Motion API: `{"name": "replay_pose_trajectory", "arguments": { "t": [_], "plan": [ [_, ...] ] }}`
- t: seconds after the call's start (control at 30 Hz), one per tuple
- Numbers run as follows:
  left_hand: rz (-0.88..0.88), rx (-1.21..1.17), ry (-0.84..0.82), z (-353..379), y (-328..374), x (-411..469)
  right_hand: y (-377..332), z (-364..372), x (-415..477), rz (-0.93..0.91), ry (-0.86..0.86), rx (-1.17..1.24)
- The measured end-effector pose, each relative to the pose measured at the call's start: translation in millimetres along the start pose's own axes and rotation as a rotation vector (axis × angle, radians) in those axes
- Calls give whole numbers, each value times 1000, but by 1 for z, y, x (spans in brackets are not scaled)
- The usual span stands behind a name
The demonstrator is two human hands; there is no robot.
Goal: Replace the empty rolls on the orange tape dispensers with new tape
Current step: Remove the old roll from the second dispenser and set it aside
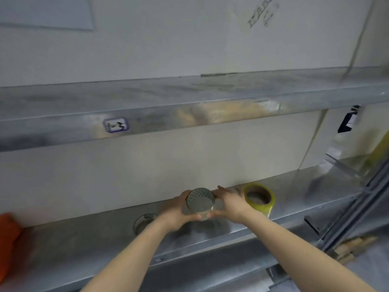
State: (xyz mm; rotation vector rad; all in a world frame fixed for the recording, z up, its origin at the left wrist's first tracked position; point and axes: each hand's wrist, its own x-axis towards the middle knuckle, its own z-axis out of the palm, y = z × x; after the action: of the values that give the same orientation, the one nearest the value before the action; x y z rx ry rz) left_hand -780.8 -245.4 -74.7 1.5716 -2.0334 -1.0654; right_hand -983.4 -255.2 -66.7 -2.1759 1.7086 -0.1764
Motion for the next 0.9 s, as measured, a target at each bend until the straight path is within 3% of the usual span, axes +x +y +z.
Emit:
{"name": "replay_pose_trajectory", "arguments": {
  "t": [0.4,0.63,0.77,0.9],
  "plan": [
    [-79,131,93,45,-5,22,48,33,15,-121,-52,78],
    [-183,154,62,45,28,24,66,-21,1,-187,27,183],
    [-102,259,49,60,67,48,106,-57,-7,-153,57,171],
    [94,380,-27,93,105,70,143,-65,-22,-163,60,114]
  ]
}}
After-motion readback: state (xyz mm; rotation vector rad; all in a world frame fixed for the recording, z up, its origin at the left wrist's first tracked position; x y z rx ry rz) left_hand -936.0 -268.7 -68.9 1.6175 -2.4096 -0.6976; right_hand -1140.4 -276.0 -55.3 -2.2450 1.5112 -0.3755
